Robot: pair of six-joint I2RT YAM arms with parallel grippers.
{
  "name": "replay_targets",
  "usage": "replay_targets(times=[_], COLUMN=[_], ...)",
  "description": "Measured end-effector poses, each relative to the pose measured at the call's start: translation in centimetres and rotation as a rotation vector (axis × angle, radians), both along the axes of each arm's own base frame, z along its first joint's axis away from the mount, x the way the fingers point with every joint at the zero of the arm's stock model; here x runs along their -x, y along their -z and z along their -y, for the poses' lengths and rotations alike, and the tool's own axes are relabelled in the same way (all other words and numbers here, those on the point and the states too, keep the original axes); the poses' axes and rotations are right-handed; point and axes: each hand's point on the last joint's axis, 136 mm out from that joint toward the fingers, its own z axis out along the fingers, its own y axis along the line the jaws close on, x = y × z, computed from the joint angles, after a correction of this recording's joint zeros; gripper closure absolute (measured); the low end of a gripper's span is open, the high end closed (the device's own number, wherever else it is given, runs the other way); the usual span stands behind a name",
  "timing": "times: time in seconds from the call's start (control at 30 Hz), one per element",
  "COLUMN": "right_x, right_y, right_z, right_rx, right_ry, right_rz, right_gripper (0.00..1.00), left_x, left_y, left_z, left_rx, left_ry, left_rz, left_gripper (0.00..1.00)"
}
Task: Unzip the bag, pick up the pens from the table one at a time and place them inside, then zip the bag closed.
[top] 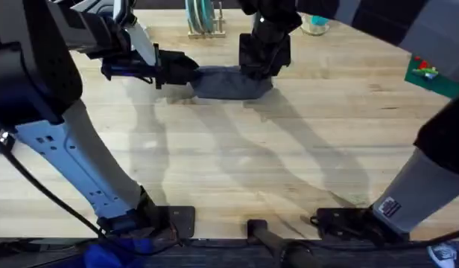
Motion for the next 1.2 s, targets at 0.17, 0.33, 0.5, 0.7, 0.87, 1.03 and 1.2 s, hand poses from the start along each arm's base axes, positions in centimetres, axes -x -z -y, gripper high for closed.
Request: replay_targets(times=[0.17, 0.33, 0.5, 0.7, 0.87, 1.03, 1.2], right_x=[-0.4, 0.1, 0.5, 0.8, 1.0, 1.2, 1.6], right_y=[0.4, 0.9, 0.2, -0.5, 0.4, 1.0, 1.7], right_z=[0.2, 0.7, 2.0, 3.9, 4.5, 5.1, 7.0], right_rx=[-0.035, -0.065, -0.098, -0.122, -0.147, -0.149, -0.113], right_ry=[0.015, 0.024, 0.047, 0.085, 0.097, 0.108, 0.132], right_rz=[-0.004, -0.006, 0.013, 0.024, 0.009, -0.009, -0.040], right_gripper=[0.969, 0.969, 0.969, 0.969, 0.969, 0.970, 0.971], left_x=[0.0, 0.0, 0.1, 0.1, 0.1, 0.1, 0.0], left_y=[0.1, 0.1, 0.2, 0.2, 0.2, 0.2, 0.2], left_z=[0.0, 0.0, 0.0, 0.0, 0.0, 0.0, -0.1], left_rx=[-0.004, -0.008, -0.008, -0.007, -0.006, -0.005, -0.008], left_ry=[0.000, -0.001, -0.001, -0.003, -0.005, -0.007, -0.008], left_rz=[-0.001, -0.006, -0.011, -0.018, -0.023, -0.029, -0.030], left_gripper=[0.960, 0.960, 0.960, 0.960, 0.960, 0.960, 0.960])
